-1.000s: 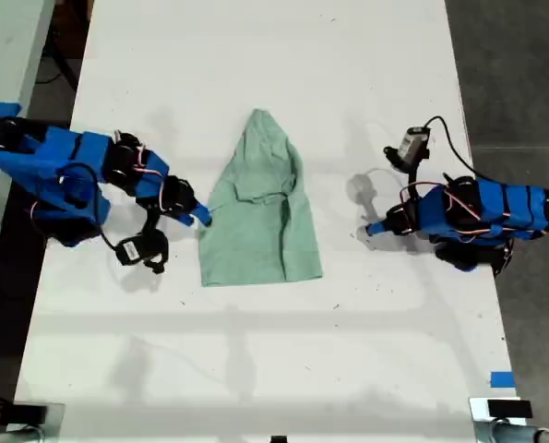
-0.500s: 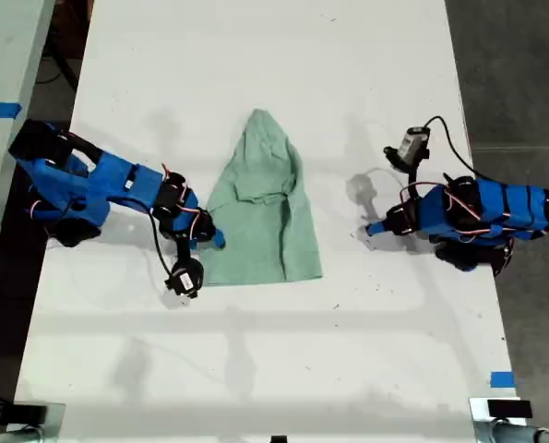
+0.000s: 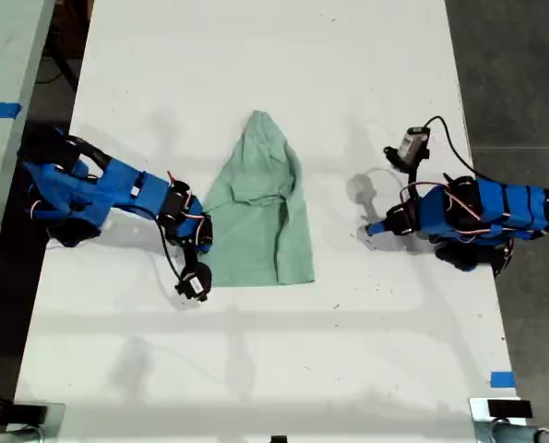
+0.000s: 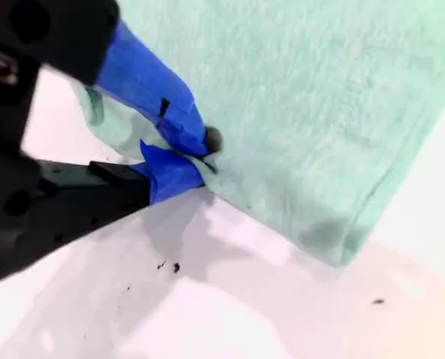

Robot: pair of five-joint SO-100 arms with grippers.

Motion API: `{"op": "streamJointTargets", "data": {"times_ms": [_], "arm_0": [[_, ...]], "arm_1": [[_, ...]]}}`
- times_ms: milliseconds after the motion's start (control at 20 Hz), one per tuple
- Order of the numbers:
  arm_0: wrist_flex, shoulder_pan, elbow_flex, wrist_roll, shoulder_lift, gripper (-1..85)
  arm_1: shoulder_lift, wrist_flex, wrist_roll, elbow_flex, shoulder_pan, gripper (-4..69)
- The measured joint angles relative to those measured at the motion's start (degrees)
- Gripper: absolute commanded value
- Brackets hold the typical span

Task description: Fold t shirt

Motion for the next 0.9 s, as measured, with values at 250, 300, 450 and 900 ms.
{"op": "streamJointTargets", "data": {"times_ms": [250,300,450,900], "arm_0": [[10.5,0.0,1.8,1.0,9.5,-0.3],[13.5,-0.1,1.8,1.1,11.6,-0.3],[19.8,-0.2,1.0,1.1,17.2,-0.3],[13.4,-0.3,-18.3,11.6,8.5,-0.3]], "arm_1": [[0.0,0.0,0.0,0.0,0.0,1.1],[0.0,0.0,0.0,0.0,0.0,1.1],[0.0,0.0,0.0,0.0,0.0,1.1],[0.0,0.0,0.0,0.0,0.0,1.1]]}}
